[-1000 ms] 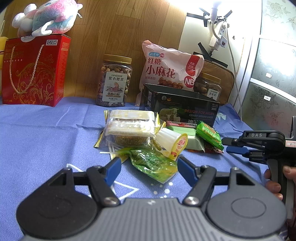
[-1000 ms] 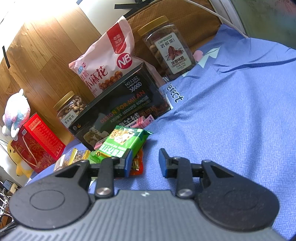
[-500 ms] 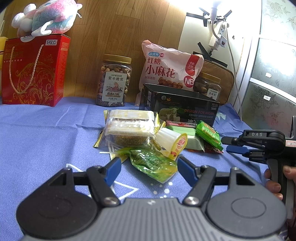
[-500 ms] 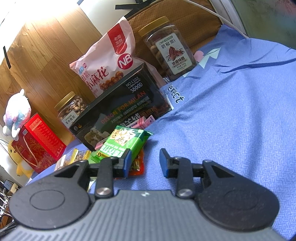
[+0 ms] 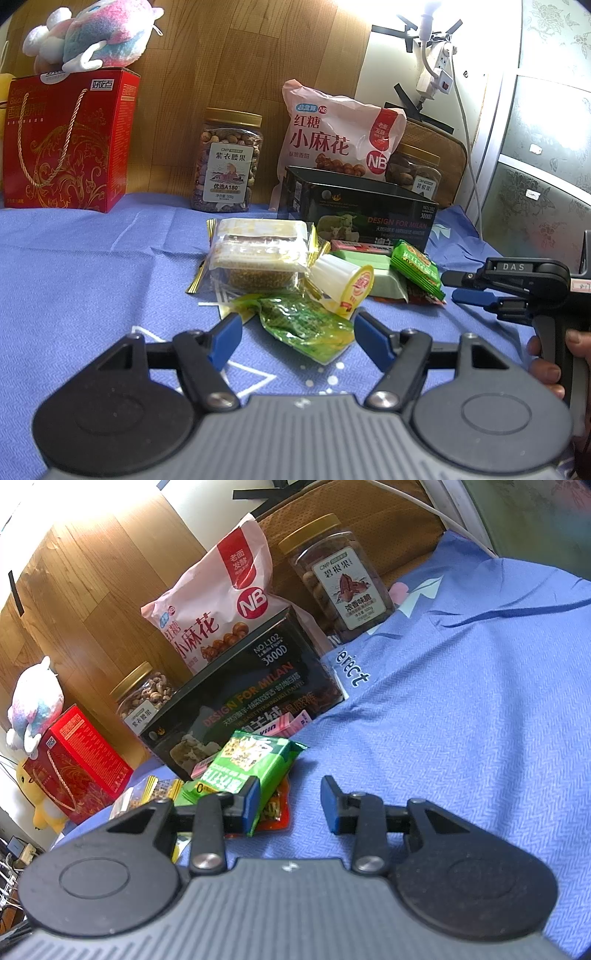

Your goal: Organize snacks

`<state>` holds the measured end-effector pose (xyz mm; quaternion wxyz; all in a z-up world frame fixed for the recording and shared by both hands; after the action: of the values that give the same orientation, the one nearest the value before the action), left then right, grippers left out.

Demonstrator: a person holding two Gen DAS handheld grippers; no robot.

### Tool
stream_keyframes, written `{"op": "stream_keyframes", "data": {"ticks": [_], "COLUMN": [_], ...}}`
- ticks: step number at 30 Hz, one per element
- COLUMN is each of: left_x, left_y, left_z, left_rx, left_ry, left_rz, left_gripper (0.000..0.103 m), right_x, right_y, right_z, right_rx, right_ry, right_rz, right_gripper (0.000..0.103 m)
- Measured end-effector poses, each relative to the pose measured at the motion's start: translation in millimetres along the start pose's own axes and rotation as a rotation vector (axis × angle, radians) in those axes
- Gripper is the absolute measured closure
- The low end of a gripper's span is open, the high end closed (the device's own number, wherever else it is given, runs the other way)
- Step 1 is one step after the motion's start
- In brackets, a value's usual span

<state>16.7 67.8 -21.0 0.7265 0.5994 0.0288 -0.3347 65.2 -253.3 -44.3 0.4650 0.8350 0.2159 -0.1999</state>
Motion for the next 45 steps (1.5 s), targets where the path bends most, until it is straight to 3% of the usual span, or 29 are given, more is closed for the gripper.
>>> {"op": "stream_keyframes", "data": {"ticks": [22, 24, 27, 31, 33, 34, 35, 36, 37, 38, 40, 45], "left_x": [0.1, -0.2, -0.2, -0.6, -0.3, 0.0, 0.3, 0.3, -0.1, -0.1, 0.4, 0.2], "left_y": [-0.4, -1.2, -1.8, -0.8, -0.1, 0.1, 0.3, 0.2, 0.1, 0.1, 0.3, 1.1], "left_z": [0.5, 1.2, 2.0, 0.7, -0.3, -0.6, -0.6, -0.7, -1.0, -1.0, -1.3, 0.3], "left_rx": [-0.003, -0.003, -0.002, -0.007, -0.009, -0.010, -0.010, -0.010, -0.010, -0.011, -0.011, -0.004], "left_ry": [-0.001, -0.005, -0.012, -0.015, -0.013, -0.012, -0.010, -0.008, -0.006, -0.004, -0.003, -0.007], "left_rz": [-0.001, 0.000, -0.001, -0.003, -0.005, -0.005, -0.006, -0.005, -0.005, -0.004, -0.006, -0.011], "left_gripper": [0.034, 0.034, 0.034, 0.034, 0.034, 0.034, 0.034, 0.034, 0.034, 0.034, 0.034, 0.034], "right_x": [-0.1, 1.2, 4.3, 14.9, 22.2, 26.7, 32.4, 35.0, 34.8, 34.1, 28.8, -1.8], "right_y": [-0.8, -1.2, -2.1, -1.2, -0.5, -1.1, -1.0, -0.8, -0.3, 1.6, 6.4, -3.9], "right_z": [-2.1, -6.8, -16.4, -33.0, -45.6, -50.0, -54.9, -56.2, -55.7, -54.7, -46.4, -33.1], "right_rx": [-0.010, -0.037, -0.098, -0.204, -0.292, -0.335, -0.374, -0.394, -0.402, -0.411, -0.376, -0.395], "right_ry": [0.000, 0.018, 0.043, 0.054, 0.026, 0.013, 0.006, -0.015, -0.030, -0.050, -0.026, -0.004], "right_rz": [-0.001, -0.010, -0.035, -0.077, -0.078, -0.079, -0.085, -0.079, -0.064, -0.052, -0.059, -0.059], "right_gripper": [0.063, 0.059, 0.044, 0.017, 0.015, 0.018, 0.033, 0.041, 0.077, 0.093, 0.101, 0.101]}}
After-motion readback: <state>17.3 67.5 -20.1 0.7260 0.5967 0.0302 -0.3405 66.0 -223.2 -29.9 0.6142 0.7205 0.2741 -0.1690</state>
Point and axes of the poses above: each gripper's, at about its wrist camera, not at the fingertips, and x roughly the way its jaws point, z to its right, y to its top, the point moved 1 cm from there along x, roughly the way its jaws point, and after that the axes turned 7 degrees about -y, right-handed, at the moved point
